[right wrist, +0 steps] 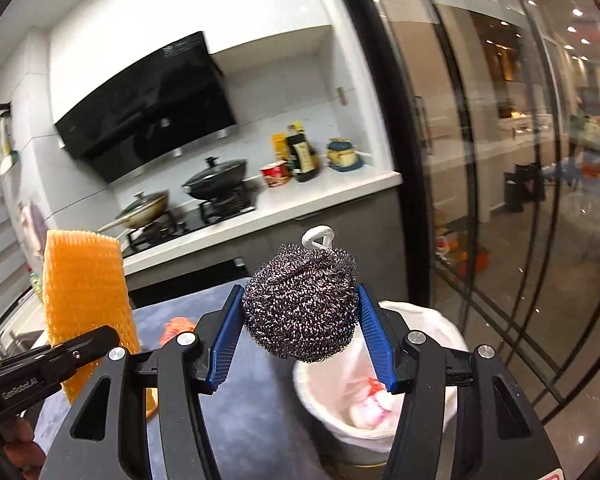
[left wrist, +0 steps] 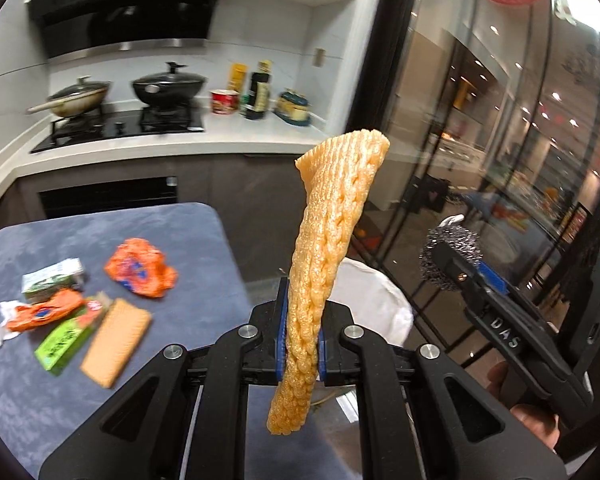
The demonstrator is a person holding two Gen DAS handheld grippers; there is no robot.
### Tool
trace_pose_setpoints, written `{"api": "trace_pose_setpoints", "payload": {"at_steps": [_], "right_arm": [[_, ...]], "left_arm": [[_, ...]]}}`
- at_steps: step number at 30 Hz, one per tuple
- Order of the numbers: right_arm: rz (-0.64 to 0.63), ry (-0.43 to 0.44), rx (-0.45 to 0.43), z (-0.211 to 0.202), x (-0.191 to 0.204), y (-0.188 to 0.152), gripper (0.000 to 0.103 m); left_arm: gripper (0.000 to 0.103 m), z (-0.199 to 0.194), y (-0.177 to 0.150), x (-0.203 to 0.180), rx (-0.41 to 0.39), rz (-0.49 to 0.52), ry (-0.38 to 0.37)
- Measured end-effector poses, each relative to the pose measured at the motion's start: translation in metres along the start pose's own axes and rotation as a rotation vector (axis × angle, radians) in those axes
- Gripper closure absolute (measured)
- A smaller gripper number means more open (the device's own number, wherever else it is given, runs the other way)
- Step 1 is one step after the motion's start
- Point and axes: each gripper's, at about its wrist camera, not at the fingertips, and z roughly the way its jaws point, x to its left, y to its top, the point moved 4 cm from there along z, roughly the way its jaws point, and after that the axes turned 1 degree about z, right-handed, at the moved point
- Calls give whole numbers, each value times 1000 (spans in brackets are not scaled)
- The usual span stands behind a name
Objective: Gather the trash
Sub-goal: 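Carry the foam net and steel scrubber over the bin with both tools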
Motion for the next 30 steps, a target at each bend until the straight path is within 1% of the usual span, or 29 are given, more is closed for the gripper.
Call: {"api": "trace_pose_setpoints", "payload": {"at_steps": [6,16,24,30], "right_arm": [[30,-51,32,13,-40,-4,49],[74,-104,95,45,-90,-15,49],[86,-126,149,77,-106,-23,49],[90,-138,189,98,-111,-29,47]], "left_arm": [[93,35,0,-37,41,42,-25],[92,92,-3,-65,117,87,-26],[92,137,-8,-77,182,108,-14],[92,160,-9,-77,212,116,0]]}}
